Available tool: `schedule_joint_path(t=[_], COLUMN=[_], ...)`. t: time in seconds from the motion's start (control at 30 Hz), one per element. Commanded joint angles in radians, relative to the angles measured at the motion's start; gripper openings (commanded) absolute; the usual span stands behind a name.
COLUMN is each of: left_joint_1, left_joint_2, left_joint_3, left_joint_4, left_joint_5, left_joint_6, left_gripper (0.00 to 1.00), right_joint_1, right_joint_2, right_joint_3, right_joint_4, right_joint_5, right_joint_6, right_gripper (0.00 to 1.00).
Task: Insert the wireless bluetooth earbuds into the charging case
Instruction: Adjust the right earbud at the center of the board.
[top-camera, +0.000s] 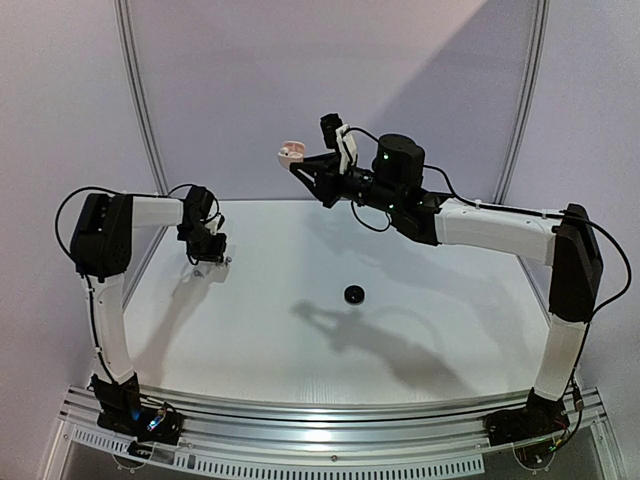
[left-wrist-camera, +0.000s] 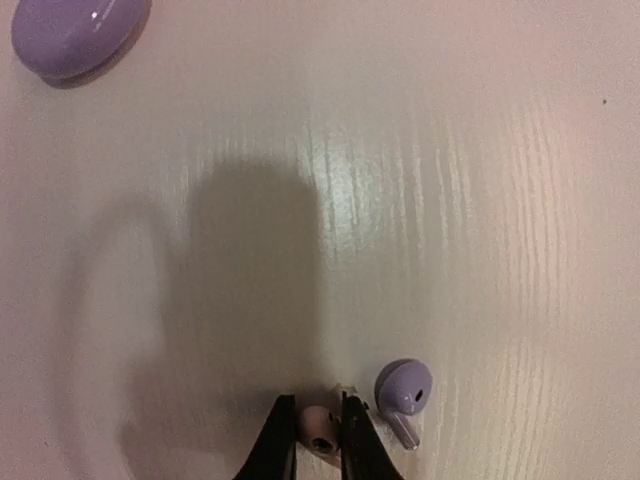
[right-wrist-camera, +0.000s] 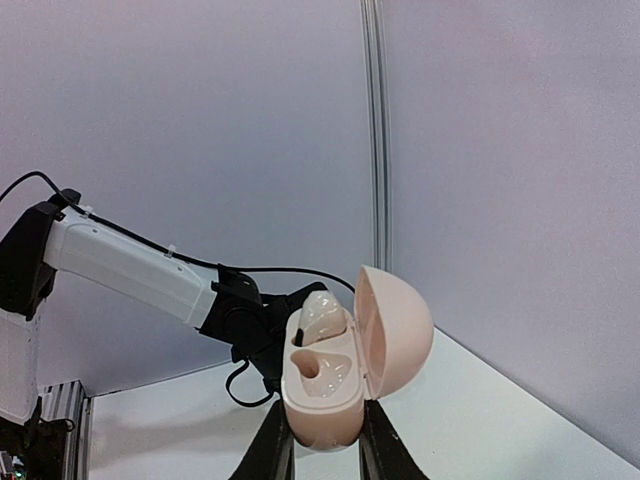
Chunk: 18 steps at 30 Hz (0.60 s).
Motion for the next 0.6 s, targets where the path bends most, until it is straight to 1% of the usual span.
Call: schedule_joint_path(t=[0.0,0.2,0.37,0.47,0.57], left_joint_1=[-0.004,-0.005,-0.021,-0.063,-0.143], left_joint_2=[-0.019,-0.062,-0.171,-0.261,-0.334], left_joint_3=[-0.036,-0.046,-0.099,-0.179,-0.240], left_joint_4=[-0.049,-0.048,-0.031,-0.013,-0.022], left_joint_5=[0.001,-0.004,-0.005,0.011,0.015], left_joint_6=[0.011,0.037,0.026,0.043,0.082], left_gripper=[0.05,0.01,0.00,0.00,0.00], right_joint_1=[-0.004,-0.002,-0.002,-0.003,-0.002], right_joint_2=[0.001,0.001,-0.002,-0.007,-0.015], right_joint_3=[0.017,0.017,0.014,0.003,-0.009], right_joint_4=[0.002,0.006,0.007,0.017,0.023], right_joint_5=[-0.008,-0.010,-0.009,-0.008,-0.008], right_joint_6=[-0.001,0.000,-0.001,-0.002,-0.002], right_gripper=[0.00,0.00,0.00,0.00,0.00])
